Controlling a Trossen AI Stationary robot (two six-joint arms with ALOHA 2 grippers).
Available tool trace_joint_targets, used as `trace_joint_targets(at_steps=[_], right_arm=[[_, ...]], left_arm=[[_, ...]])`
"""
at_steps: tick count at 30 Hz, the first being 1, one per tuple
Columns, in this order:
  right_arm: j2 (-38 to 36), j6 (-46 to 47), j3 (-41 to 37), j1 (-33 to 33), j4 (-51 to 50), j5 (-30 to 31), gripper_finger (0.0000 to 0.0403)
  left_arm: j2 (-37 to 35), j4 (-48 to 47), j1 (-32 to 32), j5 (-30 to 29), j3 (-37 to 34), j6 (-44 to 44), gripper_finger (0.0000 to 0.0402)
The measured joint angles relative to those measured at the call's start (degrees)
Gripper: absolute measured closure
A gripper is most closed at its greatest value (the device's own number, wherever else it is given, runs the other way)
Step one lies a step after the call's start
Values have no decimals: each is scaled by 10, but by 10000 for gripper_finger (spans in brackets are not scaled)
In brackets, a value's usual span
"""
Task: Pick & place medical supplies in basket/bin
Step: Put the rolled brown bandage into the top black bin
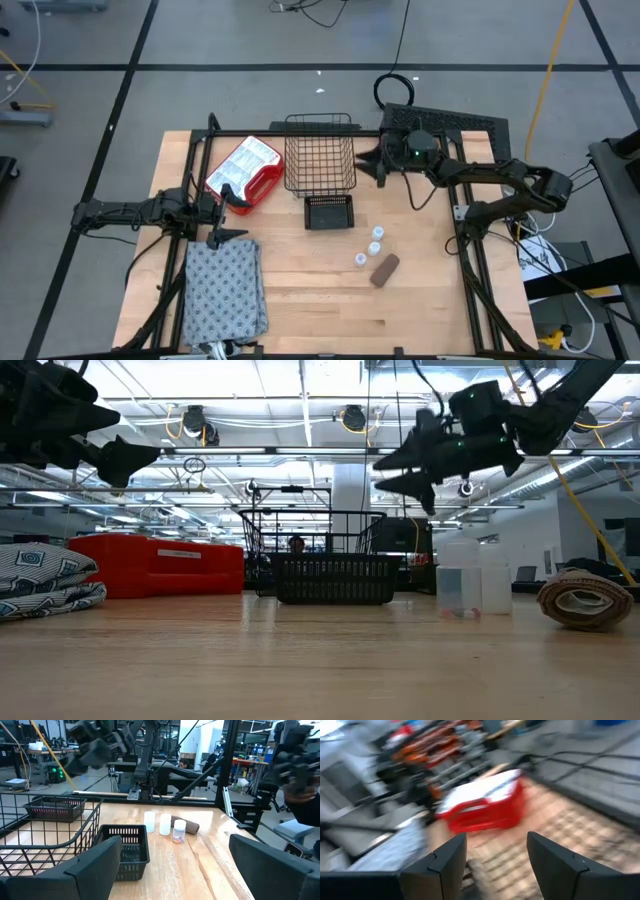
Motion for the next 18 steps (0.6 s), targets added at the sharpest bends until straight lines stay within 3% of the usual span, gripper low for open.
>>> trace_joint_targets(at_steps=[4,18], right_arm=[[-12,-5,0,46,1,-33,206],[-13,-9,0,192,6,-34,206]], left_arm=[[0,0,0,0,0,0,27],[0,0,0,0,0,0,27]])
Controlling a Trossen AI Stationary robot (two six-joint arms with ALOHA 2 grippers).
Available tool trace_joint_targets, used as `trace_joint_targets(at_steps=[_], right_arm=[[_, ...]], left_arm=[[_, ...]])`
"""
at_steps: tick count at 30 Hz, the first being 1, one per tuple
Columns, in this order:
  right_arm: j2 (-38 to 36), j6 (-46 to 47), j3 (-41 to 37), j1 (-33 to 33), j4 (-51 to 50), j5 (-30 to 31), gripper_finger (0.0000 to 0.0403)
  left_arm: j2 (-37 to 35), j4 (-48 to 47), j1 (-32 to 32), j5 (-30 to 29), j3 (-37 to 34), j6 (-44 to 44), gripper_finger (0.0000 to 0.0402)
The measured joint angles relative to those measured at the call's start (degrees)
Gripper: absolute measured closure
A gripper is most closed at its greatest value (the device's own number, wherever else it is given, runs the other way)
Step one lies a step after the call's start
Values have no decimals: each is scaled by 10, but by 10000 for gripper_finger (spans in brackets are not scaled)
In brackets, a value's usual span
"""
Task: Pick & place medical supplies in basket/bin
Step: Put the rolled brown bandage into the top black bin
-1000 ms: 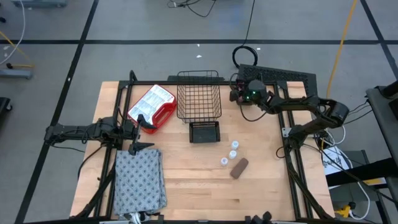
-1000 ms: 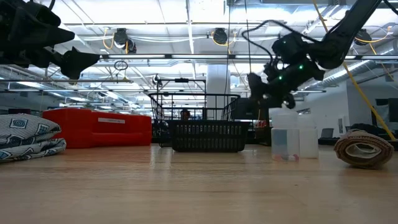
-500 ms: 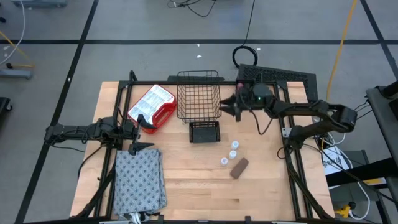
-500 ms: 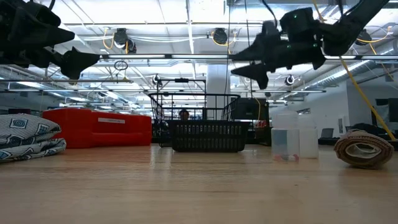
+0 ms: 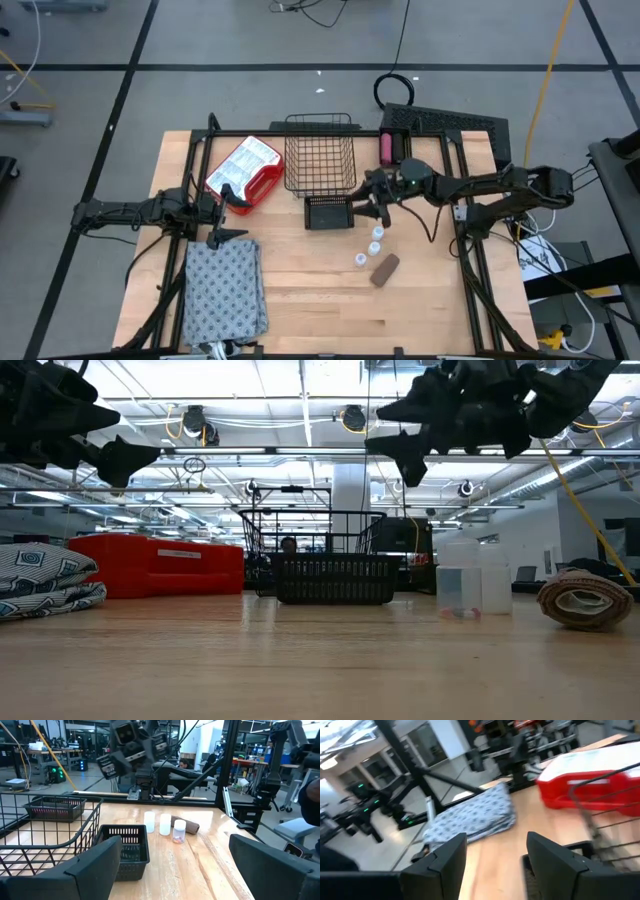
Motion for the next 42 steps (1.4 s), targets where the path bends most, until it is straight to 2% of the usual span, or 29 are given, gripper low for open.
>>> trace_joint_targets(at_steps=[10,19,28,30,32,35,42], right_arm=[[0,1,0,117,20,0,207],[0,-4,0,243,95,0,207],[0,-150,0,384,103,10,206],[0,-173,0,415,105,66,206],[0,-192,6,443,98,164,205],[0,-216,35,479,36,271,193],[4,-231,126,530,-329,444,161]], left_arm=[[0,0,0,0,0,0,27],[0,0,0,0,0,0,27],[0,0,0,0,0,0,27],[0,0,0,0,0,0,27],[0,0,0,0,0,0,27],[0,0,0,0,0,0,27],[0,0,0,0,0,0,27]])
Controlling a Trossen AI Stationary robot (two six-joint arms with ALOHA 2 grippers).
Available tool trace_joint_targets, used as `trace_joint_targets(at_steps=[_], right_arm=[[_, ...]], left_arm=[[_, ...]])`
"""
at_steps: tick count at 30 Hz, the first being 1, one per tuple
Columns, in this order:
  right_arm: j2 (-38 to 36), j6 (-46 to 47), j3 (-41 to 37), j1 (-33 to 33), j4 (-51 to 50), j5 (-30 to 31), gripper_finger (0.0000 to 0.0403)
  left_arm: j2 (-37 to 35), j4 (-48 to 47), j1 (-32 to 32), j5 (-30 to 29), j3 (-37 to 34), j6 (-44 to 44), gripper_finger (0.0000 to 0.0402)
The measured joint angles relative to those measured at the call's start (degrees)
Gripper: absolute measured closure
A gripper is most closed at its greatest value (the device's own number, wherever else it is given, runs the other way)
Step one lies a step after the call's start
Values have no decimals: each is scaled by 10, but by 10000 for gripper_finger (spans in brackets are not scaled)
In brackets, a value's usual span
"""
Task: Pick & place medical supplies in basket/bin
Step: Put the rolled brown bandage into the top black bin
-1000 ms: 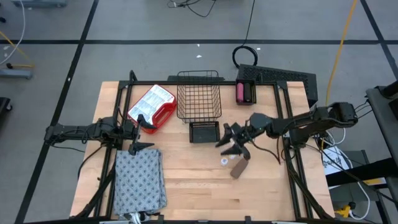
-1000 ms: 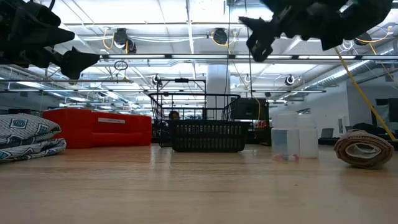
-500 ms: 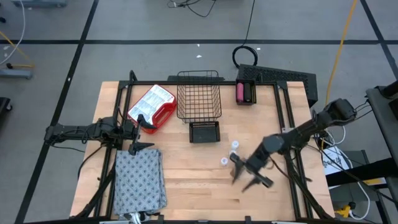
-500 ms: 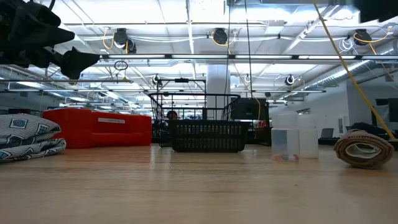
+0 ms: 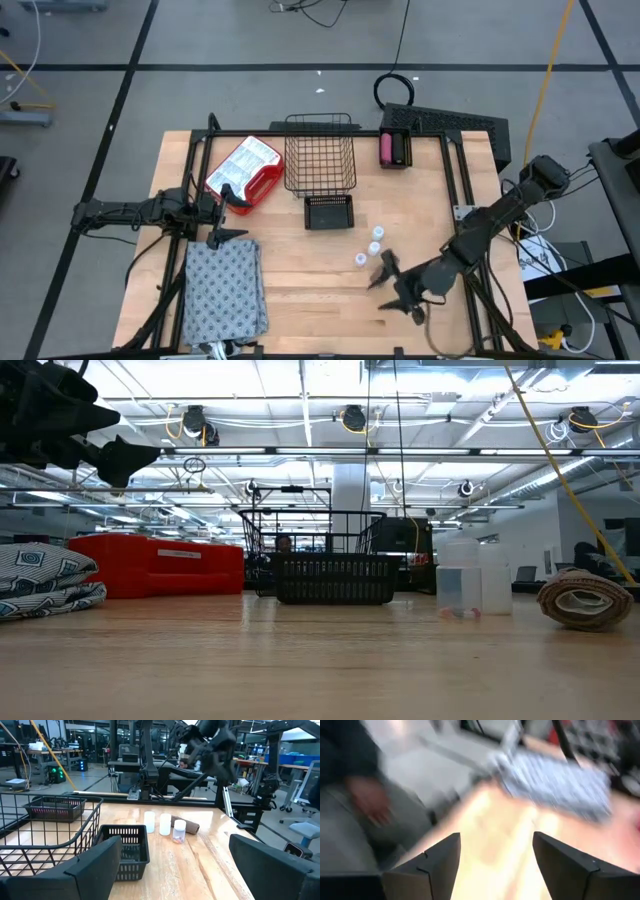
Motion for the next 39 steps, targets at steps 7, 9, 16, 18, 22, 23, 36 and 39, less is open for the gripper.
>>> trace_joint_targets(at_steps=[7,9,16,18,22,23,36,39], right_arm=[[1,108,-15,-33,-224,47,169],[1,109,-35,-43,-233,37,171],[1,74,-103,-62,-231,36,169],[1,74,-122,-68,-227,34,171],[0,93,-165,-70,-163,-15,176],[2,101,-172,-70,-150,-38,176],[1,198,-176,-71,-81,-260,177],[1,186,-176,-71,-47,-246,177]], left_arm=[[0,0,0,0,0,0,27],[0,0,0,0,0,0,27],[0,0,0,0,0,0,27],[0,0,0,0,0,0,27],[0,0,0,0,0,0,27],[0,0,0,0,0,0,27],[0,0,0,0,0,0,27],[0,0,0,0,0,0,27]])
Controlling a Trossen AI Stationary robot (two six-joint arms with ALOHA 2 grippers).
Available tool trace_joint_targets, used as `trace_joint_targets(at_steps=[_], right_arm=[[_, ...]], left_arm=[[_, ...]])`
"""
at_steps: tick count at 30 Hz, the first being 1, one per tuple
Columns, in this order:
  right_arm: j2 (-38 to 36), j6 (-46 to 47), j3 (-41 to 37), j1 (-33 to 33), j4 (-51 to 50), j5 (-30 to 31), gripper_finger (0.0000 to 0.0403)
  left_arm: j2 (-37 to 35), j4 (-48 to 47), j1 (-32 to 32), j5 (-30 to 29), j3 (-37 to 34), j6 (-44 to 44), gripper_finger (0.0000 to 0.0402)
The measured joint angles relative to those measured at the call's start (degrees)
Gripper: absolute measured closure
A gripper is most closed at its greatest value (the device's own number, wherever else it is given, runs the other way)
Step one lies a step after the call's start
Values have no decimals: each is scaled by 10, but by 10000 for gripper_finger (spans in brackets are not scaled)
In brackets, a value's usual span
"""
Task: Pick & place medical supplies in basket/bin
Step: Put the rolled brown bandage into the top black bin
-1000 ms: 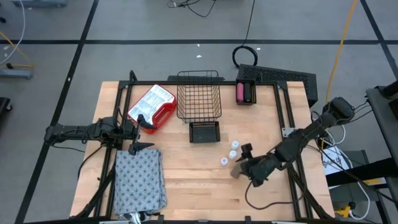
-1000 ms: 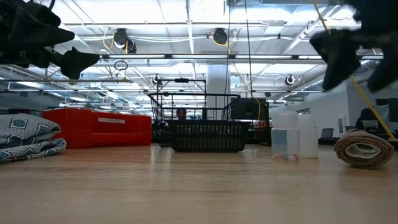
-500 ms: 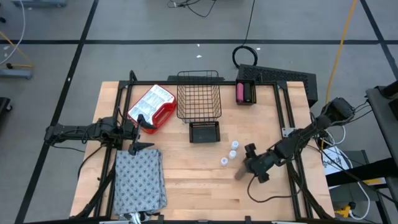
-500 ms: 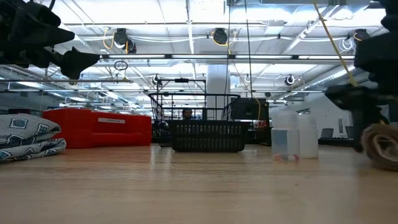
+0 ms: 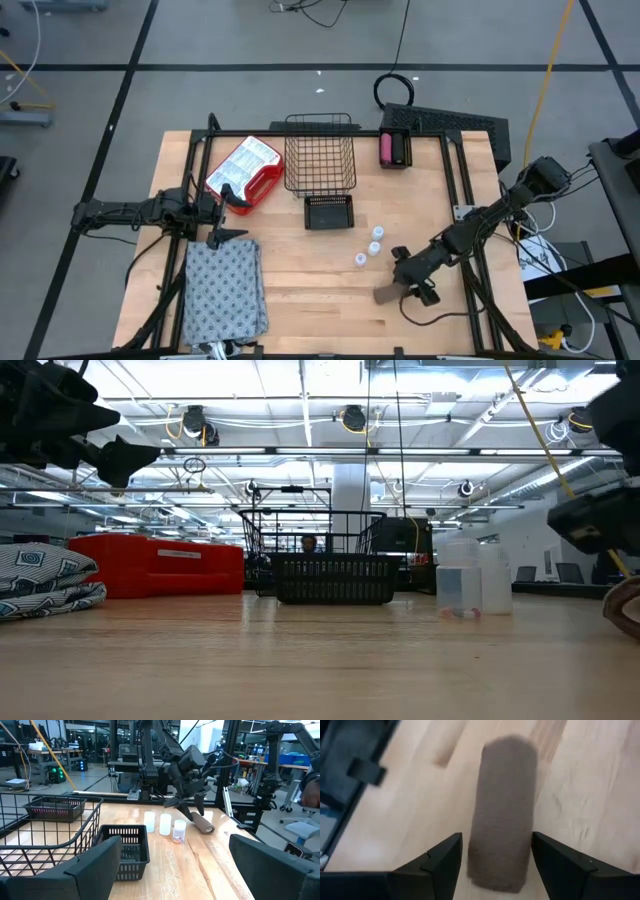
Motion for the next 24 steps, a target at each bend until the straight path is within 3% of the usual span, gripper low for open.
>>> trace_joint_targets(at_steps=[5,14,24], right_arm=[[0,19,0,0,67,60,183],[58,83,22,0,69,117,183],[82,172,21,15,91,6,183]], left_arm=[[0,0,0,0,0,0,27],[0,0,0,0,0,0,27],[0,0,0,0,0,0,27]])
